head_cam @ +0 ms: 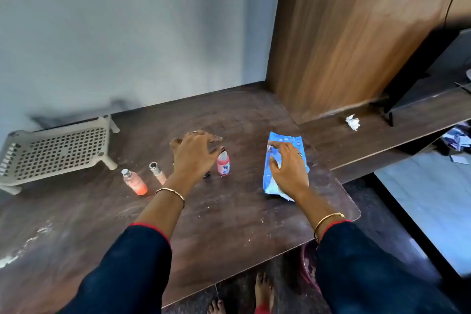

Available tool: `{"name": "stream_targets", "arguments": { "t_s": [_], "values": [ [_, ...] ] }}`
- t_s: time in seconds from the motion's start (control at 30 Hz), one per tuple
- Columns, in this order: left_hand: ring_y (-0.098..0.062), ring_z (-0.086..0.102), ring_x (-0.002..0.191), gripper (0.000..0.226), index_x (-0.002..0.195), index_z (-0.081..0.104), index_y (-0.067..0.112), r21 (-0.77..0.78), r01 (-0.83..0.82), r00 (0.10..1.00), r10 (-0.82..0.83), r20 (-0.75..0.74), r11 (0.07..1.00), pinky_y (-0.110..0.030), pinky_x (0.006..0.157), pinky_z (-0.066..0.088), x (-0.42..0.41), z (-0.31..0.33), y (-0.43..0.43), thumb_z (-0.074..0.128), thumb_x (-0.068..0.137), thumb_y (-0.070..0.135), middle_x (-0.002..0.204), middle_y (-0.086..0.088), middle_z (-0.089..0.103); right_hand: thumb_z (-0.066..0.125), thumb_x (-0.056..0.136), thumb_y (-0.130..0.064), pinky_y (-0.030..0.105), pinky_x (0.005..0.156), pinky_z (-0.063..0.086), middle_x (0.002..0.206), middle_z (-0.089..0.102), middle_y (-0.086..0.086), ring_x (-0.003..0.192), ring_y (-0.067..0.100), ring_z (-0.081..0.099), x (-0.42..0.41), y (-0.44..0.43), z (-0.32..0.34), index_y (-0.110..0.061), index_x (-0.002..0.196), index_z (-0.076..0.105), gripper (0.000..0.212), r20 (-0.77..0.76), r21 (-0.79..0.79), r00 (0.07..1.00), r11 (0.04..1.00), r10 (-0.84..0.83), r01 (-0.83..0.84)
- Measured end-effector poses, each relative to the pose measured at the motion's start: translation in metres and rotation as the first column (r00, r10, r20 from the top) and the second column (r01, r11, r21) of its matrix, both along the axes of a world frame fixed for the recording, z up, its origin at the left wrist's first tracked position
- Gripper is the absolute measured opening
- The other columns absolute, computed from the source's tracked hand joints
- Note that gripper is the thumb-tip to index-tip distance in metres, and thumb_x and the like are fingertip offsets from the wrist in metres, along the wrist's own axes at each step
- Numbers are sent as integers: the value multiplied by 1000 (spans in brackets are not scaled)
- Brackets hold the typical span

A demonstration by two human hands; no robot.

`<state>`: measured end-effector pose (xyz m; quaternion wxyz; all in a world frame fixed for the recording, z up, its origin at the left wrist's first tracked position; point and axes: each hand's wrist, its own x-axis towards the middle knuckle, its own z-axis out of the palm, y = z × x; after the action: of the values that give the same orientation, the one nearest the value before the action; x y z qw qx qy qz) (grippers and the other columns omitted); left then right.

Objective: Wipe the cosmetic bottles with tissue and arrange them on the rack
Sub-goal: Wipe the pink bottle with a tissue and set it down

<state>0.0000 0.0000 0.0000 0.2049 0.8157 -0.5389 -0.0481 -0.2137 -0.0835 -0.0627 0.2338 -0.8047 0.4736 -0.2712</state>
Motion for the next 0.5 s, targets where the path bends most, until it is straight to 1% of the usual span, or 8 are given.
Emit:
{"name": "stream_targets", "arguments": {
  "t_s": [0.1, 0.13, 0.2, 0.27, 0.37, 0.43, 0.5],
  "values": [
    [-13, 53, 113, 24, 107, 69, 38, 16, -39, 999, 39, 27, 999, -39, 88, 24, -8, -5, -9, 62, 84, 43, 112, 12, 64, 60, 85, -12, 38, 85, 47, 110, 59, -2, 102, 22, 57, -26, -11, -9, -21, 117, 56, 34, 25, 72, 973, 971, -232, 229],
    [-14, 53, 112, 24, 107, 69, 38, 9, -56, 998, 56, 32, 998, -39, 89, 24, -7, -8, -9, 63, 84, 42, 111, 11, 65, 61, 85, -13, 38, 82, 48, 107, 58, -3, 100, 20, 57, -34, -11, -12, -22, 118, 56, 35, 13, 115, 957, 951, -290, 286],
    [-15, 53, 112, 24, 107, 69, 37, -2, -68, 998, 68, 15, 998, -41, 92, 25, -10, -12, -12, 65, 83, 41, 111, 11, 66, 64, 85, -16, 39, 79, 50, 103, 57, -5, 96, 20, 58, -49, -17, -18, -23, 117, 56, 34, -7, 161, 935, 923, -354, 351],
    [-14, 53, 113, 23, 105, 69, 38, -18, -96, 995, 96, 1, 995, -40, 91, 23, -10, -15, -14, 65, 83, 40, 110, 12, 66, 65, 85, -19, 39, 77, 51, 102, 58, -5, 93, 20, 59, -57, -25, -24, -22, 113, 58, 29, -17, 188, 926, 908, -378, 374],
    [-13, 53, 112, 20, 103, 69, 39, -8, -121, 993, 121, -11, 993, -39, 89, 21, -10, -18, -14, 64, 84, 40, 108, 13, 66, 64, 87, -21, 38, 78, 51, 106, 60, -2, 94, 21, 60, -59, -34, -32, -22, 103, 65, 17, -43, 235, 936, 907, -350, 350],
    [-13, 53, 111, 19, 103, 69, 39, 1, -124, 992, 124, -19, 992, -39, 89, 20, -9, -20, -14, 64, 84, 40, 107, 13, 66, 63, 88, -25, 38, 81, 51, 109, 61, -1, 95, 21, 61, -55, -40, -34, -23, 104, 67, 17, -66, 258, 943, 907, -327, 333],
    [-11, 52, 112, 18, 102, 69, 39, 7, -133, 991, 133, -34, 991, -39, 89, 19, -9, -20, -15, 64, 84, 41, 106, 14, 66, 63, 88, -27, 40, 84, 51, 112, 60, -1, 96, 20, 61, -50, -44, -34, -23, 109, 67, 21, -76, 282, 950, 907, -304, 313]
  ]
}}
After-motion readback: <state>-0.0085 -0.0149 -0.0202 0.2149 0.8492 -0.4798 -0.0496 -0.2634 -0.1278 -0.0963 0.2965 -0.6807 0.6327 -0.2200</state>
